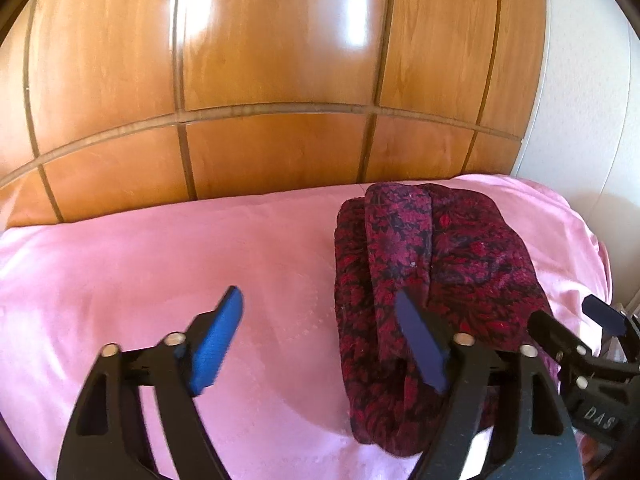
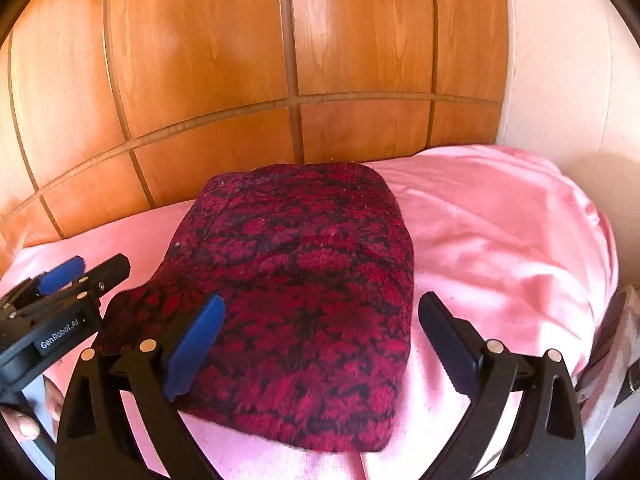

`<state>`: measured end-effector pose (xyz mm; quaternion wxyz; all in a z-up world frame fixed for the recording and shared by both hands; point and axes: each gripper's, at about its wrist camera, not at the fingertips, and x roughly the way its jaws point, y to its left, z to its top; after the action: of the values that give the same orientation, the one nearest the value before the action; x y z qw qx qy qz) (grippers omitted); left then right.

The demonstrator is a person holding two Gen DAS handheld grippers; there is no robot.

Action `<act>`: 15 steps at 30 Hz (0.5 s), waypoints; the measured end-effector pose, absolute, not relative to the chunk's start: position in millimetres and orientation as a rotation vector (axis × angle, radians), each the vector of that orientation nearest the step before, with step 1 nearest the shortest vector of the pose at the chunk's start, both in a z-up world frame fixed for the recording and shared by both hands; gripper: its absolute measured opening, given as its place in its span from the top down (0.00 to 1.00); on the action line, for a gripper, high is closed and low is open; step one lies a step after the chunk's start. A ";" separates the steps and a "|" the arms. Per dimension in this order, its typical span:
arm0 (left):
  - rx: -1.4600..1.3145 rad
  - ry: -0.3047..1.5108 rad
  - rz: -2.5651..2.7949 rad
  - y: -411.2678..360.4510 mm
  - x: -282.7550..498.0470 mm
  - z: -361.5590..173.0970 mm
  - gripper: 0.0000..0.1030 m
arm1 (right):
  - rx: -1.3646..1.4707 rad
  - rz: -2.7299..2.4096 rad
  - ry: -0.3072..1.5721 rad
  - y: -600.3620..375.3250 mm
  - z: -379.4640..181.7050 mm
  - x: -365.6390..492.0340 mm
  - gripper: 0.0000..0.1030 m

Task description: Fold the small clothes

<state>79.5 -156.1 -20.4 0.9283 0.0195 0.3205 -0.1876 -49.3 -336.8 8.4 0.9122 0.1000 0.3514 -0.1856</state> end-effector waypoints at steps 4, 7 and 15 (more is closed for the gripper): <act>0.041 0.633 -0.360 -144.5 68.4 -17.6 0.22 | 0.180 -0.450 0.688 -317.0 12.9 -65.1 0.03; 0.036 0.623 -0.333 -131.0 58.6 -17.8 0.16 | 0.160 -0.484 0.680 -303.8 14.7 -75.1 0.02; 0.001 0.621 -0.297 -102.1 31.8 -21.6 0.09 | 0.182 -0.528 0.713 -288.7 8.8 -85.1 0.02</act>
<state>31.8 -102.1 -21.6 0.9414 0.0004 0.3044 -0.1454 -85.1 -288.7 8.8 0.8992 0.0881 0.3442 -0.2552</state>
